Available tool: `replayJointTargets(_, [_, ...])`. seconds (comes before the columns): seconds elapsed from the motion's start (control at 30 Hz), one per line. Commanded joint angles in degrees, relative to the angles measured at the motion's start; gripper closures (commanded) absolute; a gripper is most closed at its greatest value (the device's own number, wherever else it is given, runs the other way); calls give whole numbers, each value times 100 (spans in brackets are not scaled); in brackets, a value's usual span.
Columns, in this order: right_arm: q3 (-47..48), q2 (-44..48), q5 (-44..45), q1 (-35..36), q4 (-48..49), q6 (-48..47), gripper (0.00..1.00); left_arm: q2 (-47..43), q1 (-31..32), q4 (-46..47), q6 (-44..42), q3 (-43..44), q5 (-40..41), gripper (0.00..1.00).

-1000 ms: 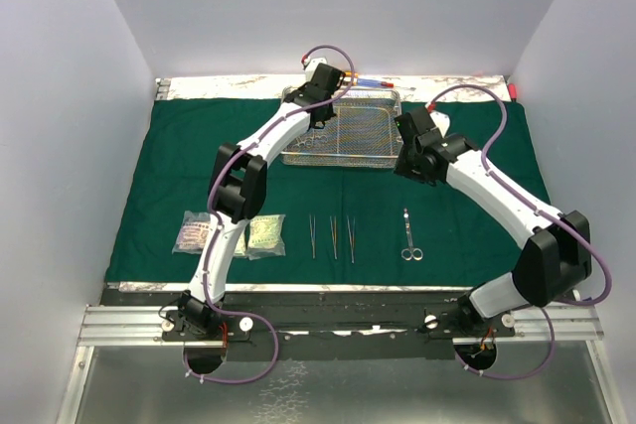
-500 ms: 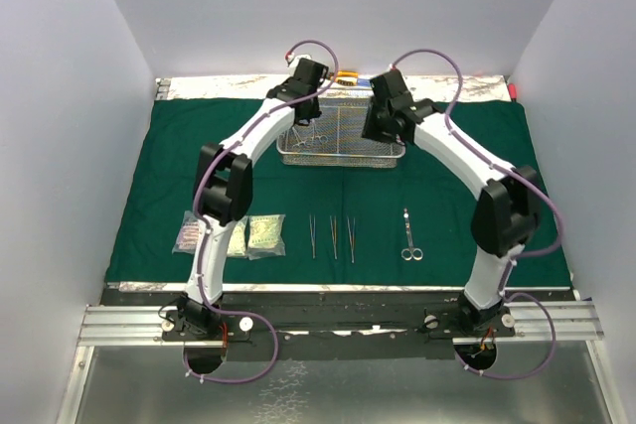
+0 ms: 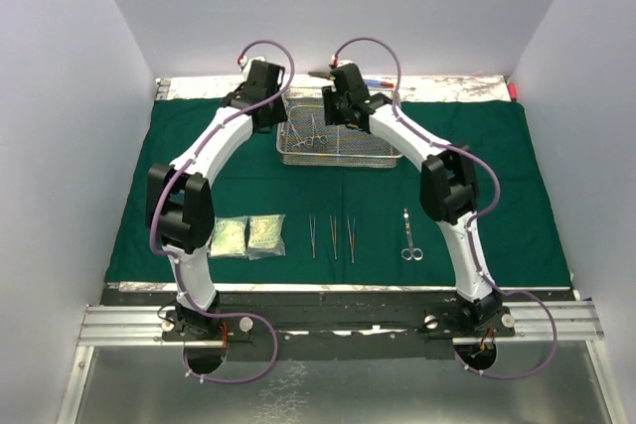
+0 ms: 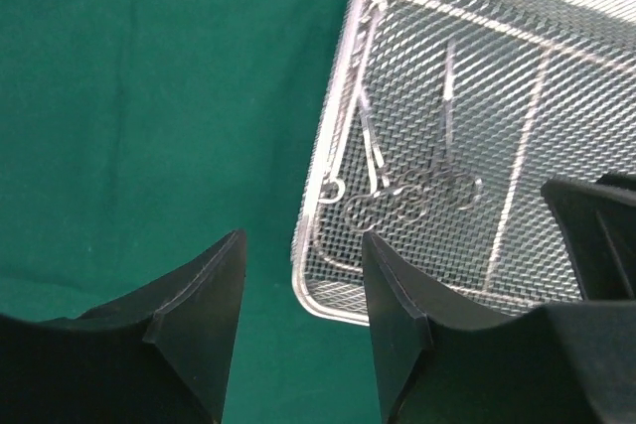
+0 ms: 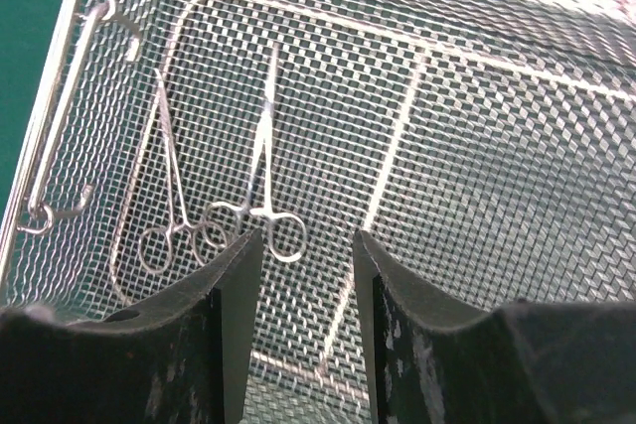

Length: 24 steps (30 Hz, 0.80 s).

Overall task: Open and lay out the surgical kit
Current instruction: Pick up the medical item from the container.

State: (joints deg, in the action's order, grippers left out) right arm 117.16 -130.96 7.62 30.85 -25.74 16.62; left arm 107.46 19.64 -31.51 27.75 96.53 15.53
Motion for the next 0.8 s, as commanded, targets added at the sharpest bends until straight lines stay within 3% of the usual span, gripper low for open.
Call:
replayJointTargets(0.0, [456,-563,-116,175,689,-984,53,-120,-393,-158,357,-478,-610,48])
replayJointTargets(0.27, [1363,-1559,-400,179,412,-1294,59,-103,-673,-24,348,-712,-1503,47])
replayJointTargets(0.57, [1276,-1782,-549,191,389,-1518,66,-192,-673,144,306,-1026,-1541,47])
replayJointTargets(0.77, [1078,-1653,-430,221,441,-1582,65,-284,-678,205,297,-1001,-1538,47])
